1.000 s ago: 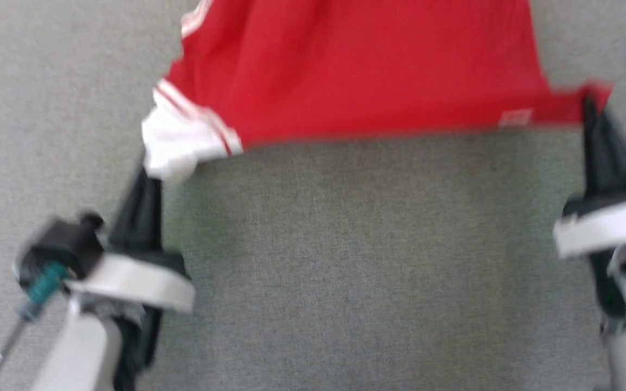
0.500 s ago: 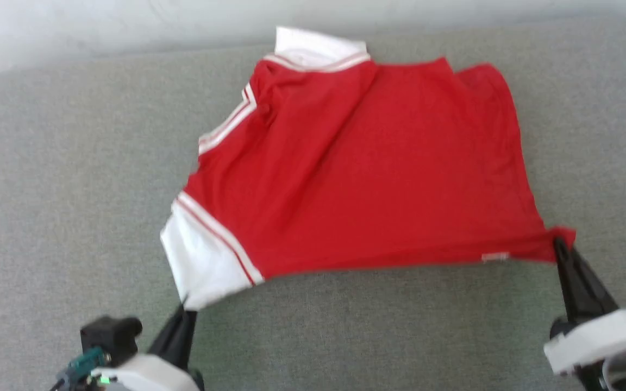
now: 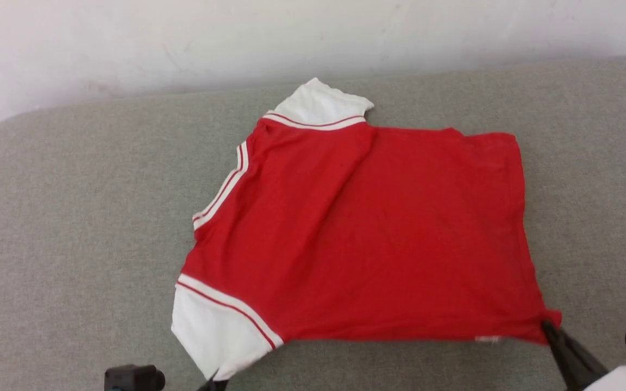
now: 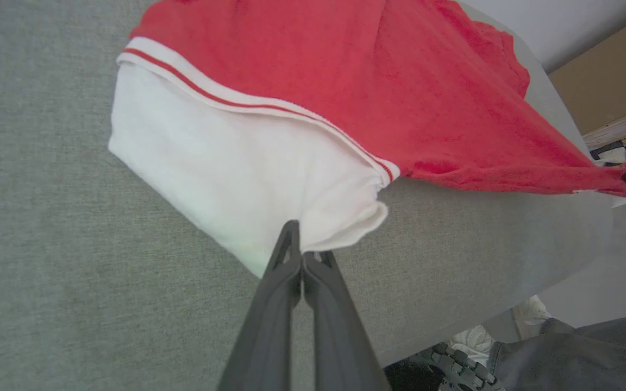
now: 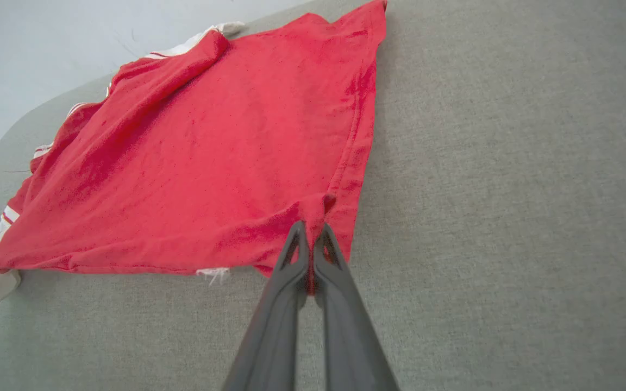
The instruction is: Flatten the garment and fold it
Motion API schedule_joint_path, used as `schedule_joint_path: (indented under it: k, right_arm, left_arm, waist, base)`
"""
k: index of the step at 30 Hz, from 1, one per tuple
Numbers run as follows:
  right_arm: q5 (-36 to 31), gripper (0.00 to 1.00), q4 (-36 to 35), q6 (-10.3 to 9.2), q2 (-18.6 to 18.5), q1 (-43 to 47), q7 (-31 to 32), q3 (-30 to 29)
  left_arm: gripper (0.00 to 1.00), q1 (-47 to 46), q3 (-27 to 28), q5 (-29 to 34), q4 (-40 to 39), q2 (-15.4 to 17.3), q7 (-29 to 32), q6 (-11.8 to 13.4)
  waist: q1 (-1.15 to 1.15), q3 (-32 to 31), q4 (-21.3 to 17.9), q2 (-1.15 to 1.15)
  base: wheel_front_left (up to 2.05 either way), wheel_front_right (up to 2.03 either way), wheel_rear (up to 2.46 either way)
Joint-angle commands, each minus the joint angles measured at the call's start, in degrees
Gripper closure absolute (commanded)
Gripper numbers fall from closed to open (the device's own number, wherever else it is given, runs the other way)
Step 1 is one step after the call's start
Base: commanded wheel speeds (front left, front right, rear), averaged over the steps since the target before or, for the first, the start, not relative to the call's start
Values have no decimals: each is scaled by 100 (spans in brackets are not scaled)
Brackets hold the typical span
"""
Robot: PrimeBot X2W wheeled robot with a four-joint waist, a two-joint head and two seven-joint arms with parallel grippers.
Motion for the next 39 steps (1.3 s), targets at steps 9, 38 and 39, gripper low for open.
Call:
schedule_joint_path:
  k: [9, 38, 39]
  right_arm:
    - [356, 100, -308, -5, -61, 483, 681, -137]
    - [291, 100, -399, -5, -280, 606, 666, -190]
    - [258, 100, -408, -5, -307, 565, 569, -182]
  left_arm:
    - [100, 446, -61, -337, -359, 126, 380, 79]
    - [100, 172, -43, -102, -209, 368, 224, -95]
    - [100, 82, -31, 5, -227, 409, 164, -112]
  waist:
    - [1, 0, 48, 0]
    - [1, 44, 50, 0]
    - [1, 71, 50, 0]
  base:
    - [0, 0, 0]
    - [0, 0, 0]
    - [0, 0, 0]
